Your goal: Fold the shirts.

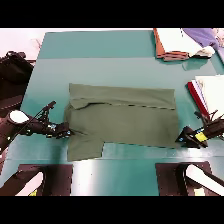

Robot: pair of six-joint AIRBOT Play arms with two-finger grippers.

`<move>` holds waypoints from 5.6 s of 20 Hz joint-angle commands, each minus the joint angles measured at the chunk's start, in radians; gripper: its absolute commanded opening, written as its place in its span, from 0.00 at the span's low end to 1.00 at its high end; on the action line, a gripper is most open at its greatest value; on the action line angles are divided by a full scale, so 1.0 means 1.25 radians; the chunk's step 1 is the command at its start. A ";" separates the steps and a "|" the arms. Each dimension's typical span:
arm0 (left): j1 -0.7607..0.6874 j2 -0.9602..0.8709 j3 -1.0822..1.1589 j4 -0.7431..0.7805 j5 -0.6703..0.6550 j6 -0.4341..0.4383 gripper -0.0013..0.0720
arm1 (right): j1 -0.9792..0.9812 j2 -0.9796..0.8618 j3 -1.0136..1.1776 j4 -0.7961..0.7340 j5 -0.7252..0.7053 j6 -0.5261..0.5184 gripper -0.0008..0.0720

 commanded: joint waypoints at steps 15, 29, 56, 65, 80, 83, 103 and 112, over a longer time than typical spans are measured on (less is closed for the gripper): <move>0.000 0.330 0.075 0.094 -0.348 -0.132 0.05 | 0.228 0.270 0.143 -0.181 0.109 0.029 0.03; 0.000 -0.169 0.298 0.161 0.082 -0.027 0.05 | 0.344 -0.244 0.585 0.014 -0.085 0.035 0.03; -0.452 -0.553 0.630 0.026 0.238 -0.154 0.05 | 0.192 -0.426 0.614 0.391 -0.002 -0.253 0.03; -0.473 -0.707 0.738 -0.073 0.308 -0.153 0.05 | 0.359 -0.183 0.774 0.391 -0.026 -0.118 0.03; -0.403 -0.698 0.879 -0.020 0.192 -0.154 0.05 | 0.694 -0.168 0.880 0.392 -0.175 -0.030 0.03; -0.308 -0.607 0.918 0.045 0.155 -0.154 0.05 | 0.767 -0.181 0.879 0.392 -0.239 -0.030 0.03; 0.022 -0.290 0.930 0.231 0.013 -0.125 0.05 | 0.674 -0.295 0.515 0.306 -0.301 -0.030 0.86; 0.022 -0.290 0.930 0.202 0.022 -0.125 0.05 | 0.656 -0.472 0.461 0.573 -0.346 -0.112 0.78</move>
